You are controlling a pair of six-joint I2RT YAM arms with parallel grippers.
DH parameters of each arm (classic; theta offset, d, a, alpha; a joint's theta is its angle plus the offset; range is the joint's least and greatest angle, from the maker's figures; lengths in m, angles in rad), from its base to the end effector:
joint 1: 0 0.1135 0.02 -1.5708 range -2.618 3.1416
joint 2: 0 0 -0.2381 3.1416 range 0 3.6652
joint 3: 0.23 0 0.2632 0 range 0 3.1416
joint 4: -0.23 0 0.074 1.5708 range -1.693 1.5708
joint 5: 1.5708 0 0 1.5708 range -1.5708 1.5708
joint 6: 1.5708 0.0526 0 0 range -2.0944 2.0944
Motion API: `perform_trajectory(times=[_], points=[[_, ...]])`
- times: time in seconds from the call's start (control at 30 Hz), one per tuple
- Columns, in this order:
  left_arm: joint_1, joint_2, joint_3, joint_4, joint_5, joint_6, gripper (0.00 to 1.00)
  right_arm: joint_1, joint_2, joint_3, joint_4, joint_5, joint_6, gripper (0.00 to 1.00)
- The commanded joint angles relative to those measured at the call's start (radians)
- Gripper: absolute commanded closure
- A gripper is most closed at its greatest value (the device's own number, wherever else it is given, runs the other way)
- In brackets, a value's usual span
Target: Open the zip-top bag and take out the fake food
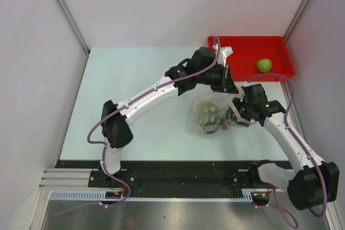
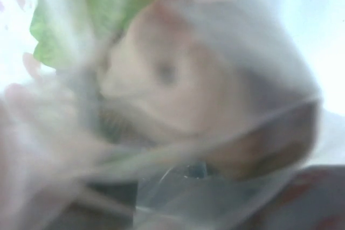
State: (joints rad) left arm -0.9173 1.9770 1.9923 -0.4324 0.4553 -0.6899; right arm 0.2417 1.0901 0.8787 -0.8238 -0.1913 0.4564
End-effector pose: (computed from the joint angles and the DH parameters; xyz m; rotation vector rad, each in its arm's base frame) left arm 0.2736 -0.3954 0.3470 0.5905 2.1906 -1.4116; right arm 0.2279 0.0665 0.2215 0.2154 2.6527 0.4895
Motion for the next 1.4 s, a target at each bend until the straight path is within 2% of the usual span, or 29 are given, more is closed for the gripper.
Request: perform_trajectory(times=[0.0, 0.03, 0.1, 0.13, 0.23, 0.4, 0.83, 1.0, 1.2, 1.33, 1.37], points=[[0.015, -0.058, 0.027, 0.098, 0.002, -0.013, 1.0, 0.005, -0.009, -0.015, -0.006, 0.029, 0.008, 0.64], [0.015, -0.056, 0.023, 0.1, 0.003, -0.013, 1.0, 0.005, -0.025, -0.014, -0.006, 0.029, 0.016, 0.71], [0.015, -0.058, 0.011, 0.101, -0.003, -0.008, 1.0, 0.005, -0.051, -0.012, -0.003, 0.02, 0.027, 0.78], [0.015, -0.06, 0.0, 0.103, -0.003, -0.008, 1.0, 0.005, -0.064, -0.011, -0.005, 0.018, 0.04, 0.86], [0.015, -0.06, -0.024, 0.106, -0.006, -0.003, 1.0, 0.002, -0.117, 0.005, -0.002, 0.01, 0.059, 0.99], [0.014, -0.06, -0.058, 0.107, -0.004, 0.006, 1.0, -0.022, -0.17, 0.065, 0.009, 0.001, 0.09, 1.0], [0.014, -0.069, -0.087, 0.096, -0.012, 0.03, 1.0, -0.18, -0.28, 0.304, -0.136, -0.043, 0.067, 1.0], [0.014, -0.076, -0.092, 0.072, -0.018, 0.056, 1.0, -0.214, -0.303, 0.397, -0.138, -0.031, 0.045, 1.0], [0.014, -0.081, -0.105, 0.066, -0.014, 0.067, 1.0, -0.225, -0.21, 0.503, -0.063, 0.105, 0.074, 1.0], [0.014, -0.073, -0.101, 0.081, -0.017, 0.07, 1.0, -0.234, -0.063, 0.635, 0.003, 0.19, 0.125, 1.0], [0.014, -0.07, -0.095, 0.084, -0.017, 0.069, 1.0, -0.234, 0.015, 0.666, 0.005, 0.219, 0.126, 1.0]])
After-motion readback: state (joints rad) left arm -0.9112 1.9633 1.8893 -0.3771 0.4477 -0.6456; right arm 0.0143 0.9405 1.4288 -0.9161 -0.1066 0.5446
